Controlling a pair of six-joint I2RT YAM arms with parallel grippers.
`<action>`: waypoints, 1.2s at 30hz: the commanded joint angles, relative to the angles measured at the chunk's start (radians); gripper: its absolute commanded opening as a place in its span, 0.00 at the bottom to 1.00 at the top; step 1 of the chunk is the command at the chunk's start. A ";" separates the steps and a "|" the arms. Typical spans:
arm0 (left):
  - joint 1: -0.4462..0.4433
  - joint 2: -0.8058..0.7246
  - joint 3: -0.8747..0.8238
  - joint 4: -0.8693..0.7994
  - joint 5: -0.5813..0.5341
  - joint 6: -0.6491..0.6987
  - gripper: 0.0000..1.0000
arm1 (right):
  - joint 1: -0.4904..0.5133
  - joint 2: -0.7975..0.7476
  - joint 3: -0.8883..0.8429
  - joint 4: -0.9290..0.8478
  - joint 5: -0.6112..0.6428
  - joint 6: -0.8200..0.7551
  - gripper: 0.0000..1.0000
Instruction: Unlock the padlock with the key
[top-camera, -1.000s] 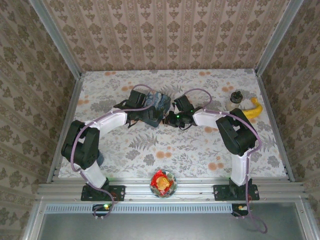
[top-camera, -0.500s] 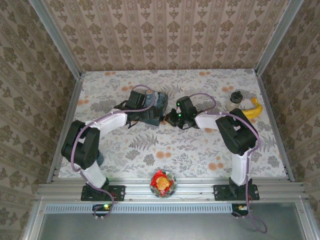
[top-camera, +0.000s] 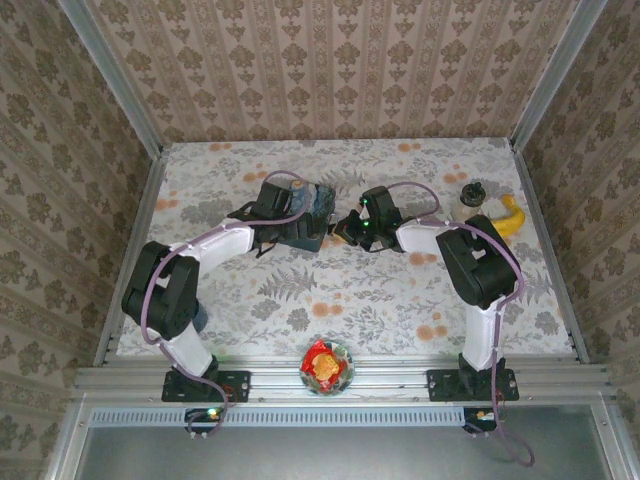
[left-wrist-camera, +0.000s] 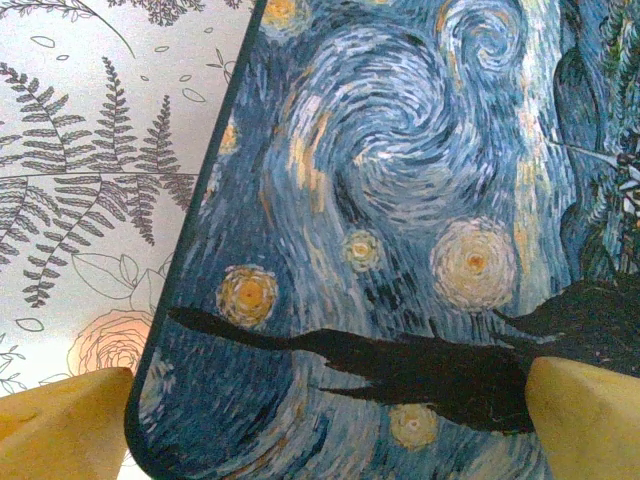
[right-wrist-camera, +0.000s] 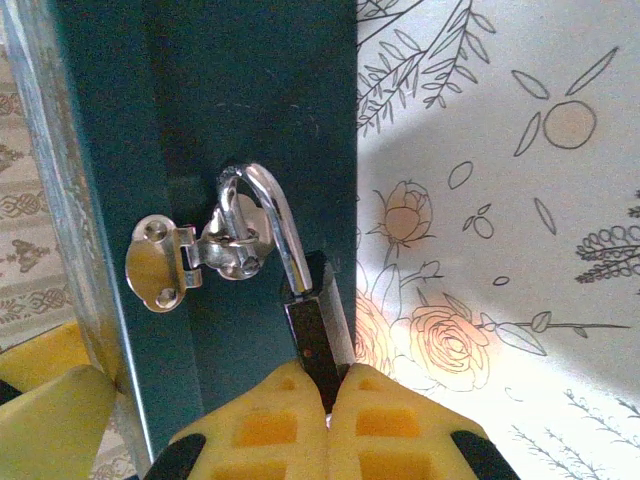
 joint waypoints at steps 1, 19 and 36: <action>-0.009 -0.021 0.002 -0.095 -0.014 0.048 1.00 | -0.007 -0.016 0.047 0.005 -0.019 -0.014 0.00; -0.001 -0.020 0.064 -0.092 0.008 0.046 1.00 | -0.009 -0.018 0.054 0.039 -0.013 0.024 0.00; 0.043 0.206 0.421 -0.171 0.038 0.069 1.00 | 0.048 -0.128 -0.128 0.176 0.121 0.149 0.00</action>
